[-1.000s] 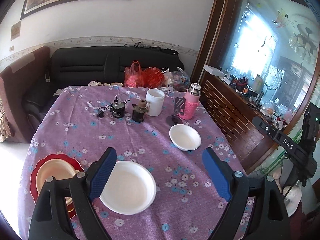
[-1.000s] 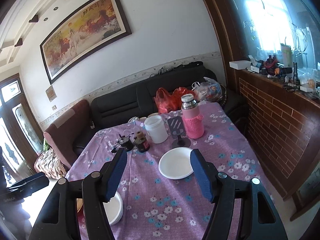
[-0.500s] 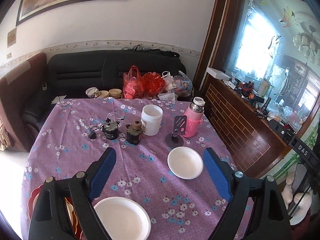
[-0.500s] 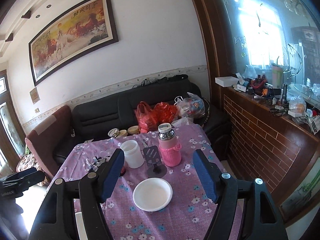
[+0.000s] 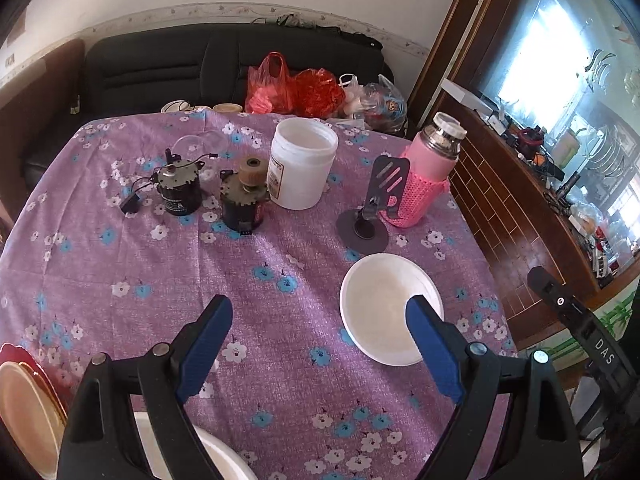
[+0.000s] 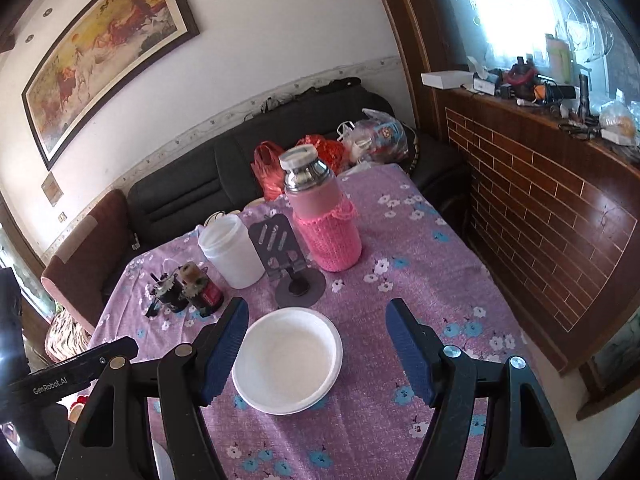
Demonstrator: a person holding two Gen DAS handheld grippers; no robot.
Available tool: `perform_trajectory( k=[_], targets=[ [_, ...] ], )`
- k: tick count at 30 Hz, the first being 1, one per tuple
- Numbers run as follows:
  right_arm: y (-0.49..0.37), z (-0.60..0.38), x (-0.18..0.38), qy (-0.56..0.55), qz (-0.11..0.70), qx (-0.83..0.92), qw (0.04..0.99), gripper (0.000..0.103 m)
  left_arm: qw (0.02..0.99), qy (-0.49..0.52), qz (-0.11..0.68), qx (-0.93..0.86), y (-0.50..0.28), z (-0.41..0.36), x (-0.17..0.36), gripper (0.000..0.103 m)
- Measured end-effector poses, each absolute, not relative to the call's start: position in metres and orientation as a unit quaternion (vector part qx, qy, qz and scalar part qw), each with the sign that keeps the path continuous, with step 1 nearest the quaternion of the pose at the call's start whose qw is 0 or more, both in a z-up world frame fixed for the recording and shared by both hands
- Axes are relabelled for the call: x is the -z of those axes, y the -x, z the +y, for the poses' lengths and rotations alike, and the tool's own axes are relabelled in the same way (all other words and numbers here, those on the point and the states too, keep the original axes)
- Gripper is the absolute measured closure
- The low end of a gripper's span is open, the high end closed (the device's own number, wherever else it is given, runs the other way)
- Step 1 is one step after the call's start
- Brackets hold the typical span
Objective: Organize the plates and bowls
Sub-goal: 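Move both grippers toward the large white bowl on the cloth, then grasp the large white bowl's rim with both grippers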
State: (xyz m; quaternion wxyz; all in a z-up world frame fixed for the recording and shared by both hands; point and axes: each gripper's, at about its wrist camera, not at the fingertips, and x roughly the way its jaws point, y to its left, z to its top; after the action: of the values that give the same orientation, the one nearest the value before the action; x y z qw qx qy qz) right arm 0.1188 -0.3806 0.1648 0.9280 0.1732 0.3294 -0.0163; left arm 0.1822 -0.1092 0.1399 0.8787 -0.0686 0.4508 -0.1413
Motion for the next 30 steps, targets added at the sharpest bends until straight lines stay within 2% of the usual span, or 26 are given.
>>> perform_trajectory(
  k=[8,22,25,27,30],
  targets=[
    [-0.147,-0.384,-0.094,-0.230,0.364,0.006,0.903,0.028,0.864,0.057,0.481,0.135,-0.207,-0.132,-0.093,0.016],
    [-0.171,-0.375,-0.049,-0.225,0.377,0.000,0.899,0.028,0.849,0.035,0.510,0.130,-0.231,-0.158,-0.039,0.016],
    [-0.177,-0.373,-0.039,-0.222,0.390,-0.004,0.893,0.030,0.841,0.034,0.523,0.134,-0.233,-0.162,-0.026,0.024],
    [-0.180,-0.370,-0.035,-0.219,0.396,-0.004,0.892,0.033,0.836,0.031,0.531,0.134,-0.235,-0.163,-0.021,0.040],
    [-0.184,-0.367,-0.029,-0.221,0.402,-0.010,0.888,0.038,0.833,0.037,0.536,0.135,-0.236,-0.162,-0.018,0.045]
  ],
)
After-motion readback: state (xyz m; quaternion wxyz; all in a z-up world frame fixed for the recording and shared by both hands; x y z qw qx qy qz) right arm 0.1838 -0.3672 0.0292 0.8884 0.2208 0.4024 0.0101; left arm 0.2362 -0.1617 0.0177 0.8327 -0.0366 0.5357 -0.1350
